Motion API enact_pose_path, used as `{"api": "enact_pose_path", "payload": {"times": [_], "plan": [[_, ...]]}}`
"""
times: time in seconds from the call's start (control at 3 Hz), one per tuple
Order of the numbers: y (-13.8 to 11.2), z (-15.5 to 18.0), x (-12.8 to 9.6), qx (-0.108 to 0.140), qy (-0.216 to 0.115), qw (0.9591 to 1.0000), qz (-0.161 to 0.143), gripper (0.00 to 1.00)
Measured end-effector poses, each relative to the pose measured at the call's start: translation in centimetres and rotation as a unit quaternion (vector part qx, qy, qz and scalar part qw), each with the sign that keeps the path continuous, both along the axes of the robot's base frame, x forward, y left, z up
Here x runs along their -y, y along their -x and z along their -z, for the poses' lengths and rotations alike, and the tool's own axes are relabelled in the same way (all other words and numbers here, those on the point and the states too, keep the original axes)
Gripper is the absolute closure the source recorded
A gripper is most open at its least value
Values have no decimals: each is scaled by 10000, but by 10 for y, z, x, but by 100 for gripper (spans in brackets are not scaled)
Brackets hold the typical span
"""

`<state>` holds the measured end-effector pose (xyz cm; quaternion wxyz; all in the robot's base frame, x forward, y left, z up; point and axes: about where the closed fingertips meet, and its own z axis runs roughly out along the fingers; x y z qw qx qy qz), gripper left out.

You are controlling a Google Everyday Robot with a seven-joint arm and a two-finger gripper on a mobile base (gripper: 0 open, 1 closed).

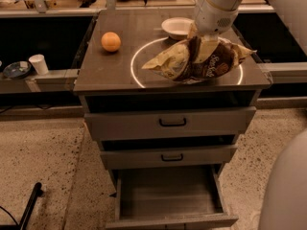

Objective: Place brown chip bag into bottom drawer

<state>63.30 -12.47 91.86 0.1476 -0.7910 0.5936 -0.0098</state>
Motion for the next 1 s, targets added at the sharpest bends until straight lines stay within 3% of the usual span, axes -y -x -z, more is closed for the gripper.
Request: {"api": "enact_pose_path", "payload": {"times": [0.67,1.0], "plan": [[1,1,-1,95,99,9999,56,100],[30,0,-5,272,175,9994,123,100]]}}
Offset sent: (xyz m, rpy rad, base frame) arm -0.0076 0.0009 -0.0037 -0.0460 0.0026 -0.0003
